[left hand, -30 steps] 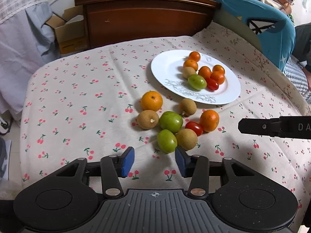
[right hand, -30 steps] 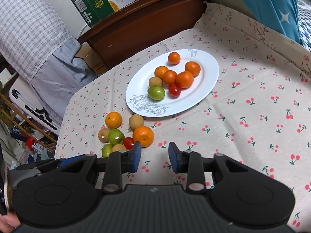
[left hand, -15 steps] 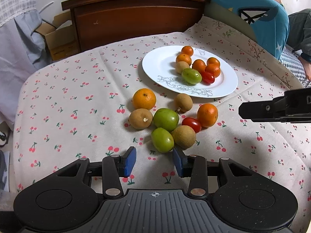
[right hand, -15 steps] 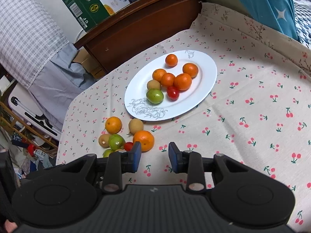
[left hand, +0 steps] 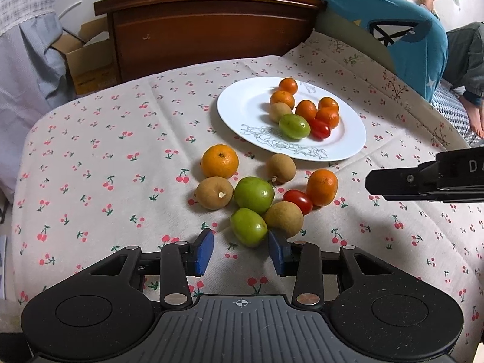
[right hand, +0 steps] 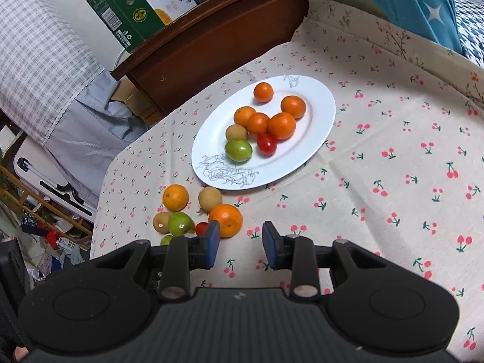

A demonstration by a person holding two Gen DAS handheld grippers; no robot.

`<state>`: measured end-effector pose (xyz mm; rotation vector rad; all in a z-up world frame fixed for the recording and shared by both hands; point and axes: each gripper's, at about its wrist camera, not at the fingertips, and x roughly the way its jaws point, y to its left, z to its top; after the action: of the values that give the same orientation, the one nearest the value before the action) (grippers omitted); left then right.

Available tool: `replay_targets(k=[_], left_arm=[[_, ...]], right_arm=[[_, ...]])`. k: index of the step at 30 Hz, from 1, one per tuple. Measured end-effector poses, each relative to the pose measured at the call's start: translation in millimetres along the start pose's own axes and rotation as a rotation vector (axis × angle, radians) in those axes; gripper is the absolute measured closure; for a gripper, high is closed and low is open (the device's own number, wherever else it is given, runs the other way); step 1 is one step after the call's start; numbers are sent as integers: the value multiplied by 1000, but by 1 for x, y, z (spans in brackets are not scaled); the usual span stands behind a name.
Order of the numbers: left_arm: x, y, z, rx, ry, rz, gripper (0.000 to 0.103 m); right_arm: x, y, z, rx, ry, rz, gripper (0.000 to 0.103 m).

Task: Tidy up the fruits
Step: 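Move both open tools down toward the fruit pile, then grasp a green fruit with the left tool while the right tool grasps a mandarin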

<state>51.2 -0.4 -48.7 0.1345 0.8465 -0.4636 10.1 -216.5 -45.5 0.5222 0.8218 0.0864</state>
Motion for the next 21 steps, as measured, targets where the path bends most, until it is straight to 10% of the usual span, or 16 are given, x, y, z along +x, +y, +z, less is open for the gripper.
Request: replay_targets(k=[21], left_arm=[[6,-3,2,11,-24,-21,69]], right_arm=[[38,6,0,-47,13,-9,66]])
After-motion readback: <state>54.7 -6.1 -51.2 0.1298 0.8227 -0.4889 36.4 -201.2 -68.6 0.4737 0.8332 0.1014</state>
